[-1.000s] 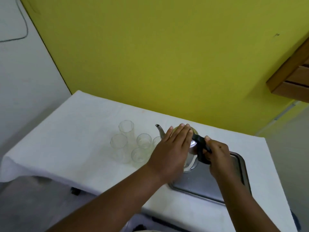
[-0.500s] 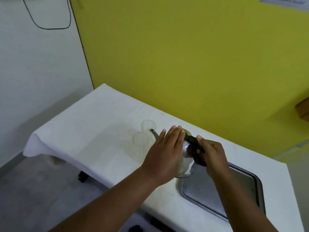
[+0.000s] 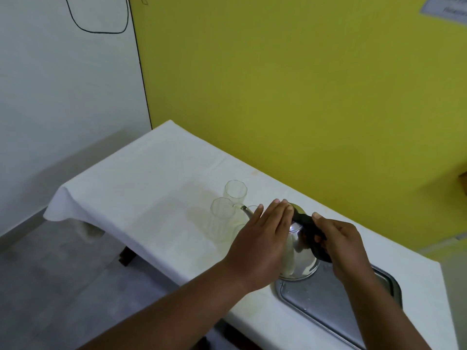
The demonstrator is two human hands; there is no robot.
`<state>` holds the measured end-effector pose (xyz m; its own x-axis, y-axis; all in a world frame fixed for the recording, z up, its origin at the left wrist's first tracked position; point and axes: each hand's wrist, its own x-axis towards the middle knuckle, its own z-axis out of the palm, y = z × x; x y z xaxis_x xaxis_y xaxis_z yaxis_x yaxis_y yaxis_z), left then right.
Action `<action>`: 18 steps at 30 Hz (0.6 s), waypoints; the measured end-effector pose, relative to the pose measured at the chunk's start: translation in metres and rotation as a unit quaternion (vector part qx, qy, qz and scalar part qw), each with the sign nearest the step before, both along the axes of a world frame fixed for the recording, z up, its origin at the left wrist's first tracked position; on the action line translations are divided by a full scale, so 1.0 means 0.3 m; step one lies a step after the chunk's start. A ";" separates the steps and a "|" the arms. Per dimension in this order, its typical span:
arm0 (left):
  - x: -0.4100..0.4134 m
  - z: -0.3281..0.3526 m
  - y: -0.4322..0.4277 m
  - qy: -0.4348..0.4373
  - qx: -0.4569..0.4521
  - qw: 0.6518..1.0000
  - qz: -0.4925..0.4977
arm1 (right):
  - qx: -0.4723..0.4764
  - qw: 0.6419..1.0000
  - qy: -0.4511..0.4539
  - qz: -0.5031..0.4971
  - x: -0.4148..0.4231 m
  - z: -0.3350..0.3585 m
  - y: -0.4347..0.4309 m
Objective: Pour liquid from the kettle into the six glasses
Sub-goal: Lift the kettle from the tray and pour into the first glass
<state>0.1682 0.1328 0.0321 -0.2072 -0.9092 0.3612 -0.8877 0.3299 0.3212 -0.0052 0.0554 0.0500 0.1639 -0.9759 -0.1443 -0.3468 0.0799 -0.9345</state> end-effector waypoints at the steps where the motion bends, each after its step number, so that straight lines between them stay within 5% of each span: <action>1: -0.003 0.001 0.002 0.002 -0.003 1.000 -0.001 | -0.005 1.000 0.006 0.004 -0.006 0.003 0.002; 18: -0.004 0.038 0.025 0.031 -0.019 0.999 -0.006 | -0.003 0.999 0.046 -0.010 -0.009 0.049 -0.001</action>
<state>0.1671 0.1403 0.0434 -0.1947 -0.8923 0.4073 -0.8625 0.3535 0.3622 -0.0079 0.0552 0.0646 0.1315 -0.9797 -0.1514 -0.4299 0.0812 -0.8992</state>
